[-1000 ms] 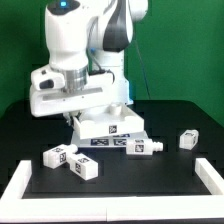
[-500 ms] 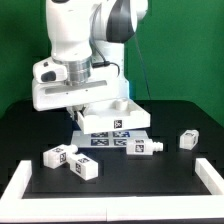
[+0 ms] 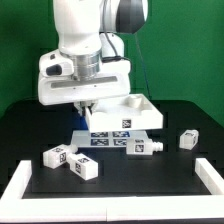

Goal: Assemble one leg

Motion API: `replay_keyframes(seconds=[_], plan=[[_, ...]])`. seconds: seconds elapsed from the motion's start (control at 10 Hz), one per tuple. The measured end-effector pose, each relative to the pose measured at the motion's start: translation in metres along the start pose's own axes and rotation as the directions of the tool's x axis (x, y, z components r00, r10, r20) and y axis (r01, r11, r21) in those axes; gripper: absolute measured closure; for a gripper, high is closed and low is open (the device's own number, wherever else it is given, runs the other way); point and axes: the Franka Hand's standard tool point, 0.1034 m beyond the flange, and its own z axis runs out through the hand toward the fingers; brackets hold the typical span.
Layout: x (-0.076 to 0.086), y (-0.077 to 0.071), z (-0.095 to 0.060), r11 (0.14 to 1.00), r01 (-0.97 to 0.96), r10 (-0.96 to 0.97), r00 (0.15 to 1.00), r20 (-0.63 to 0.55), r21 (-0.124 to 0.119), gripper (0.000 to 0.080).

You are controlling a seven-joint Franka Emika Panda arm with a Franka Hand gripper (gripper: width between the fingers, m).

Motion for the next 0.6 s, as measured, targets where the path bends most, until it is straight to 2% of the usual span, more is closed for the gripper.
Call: replay_keyframes(seconds=[0.1,0.2,0.4,0.6], plan=[[0.022,-0.01,-0.013,0.998,-0.06,0.06,0.998,0.023,0.0,0.0745],[0.043,-0.012,-0.017,0.999,-0.05,0.05,0.999,0.013,-0.011,0.0745],[0.037,-0.011,-0.012,0.999,-0.044,0.044,0.999,0.02,-0.009,0.0745],[0.037,-0.011,-0.01,0.999,-0.044,0.044,0.999,0.024,-0.009,0.0745]])
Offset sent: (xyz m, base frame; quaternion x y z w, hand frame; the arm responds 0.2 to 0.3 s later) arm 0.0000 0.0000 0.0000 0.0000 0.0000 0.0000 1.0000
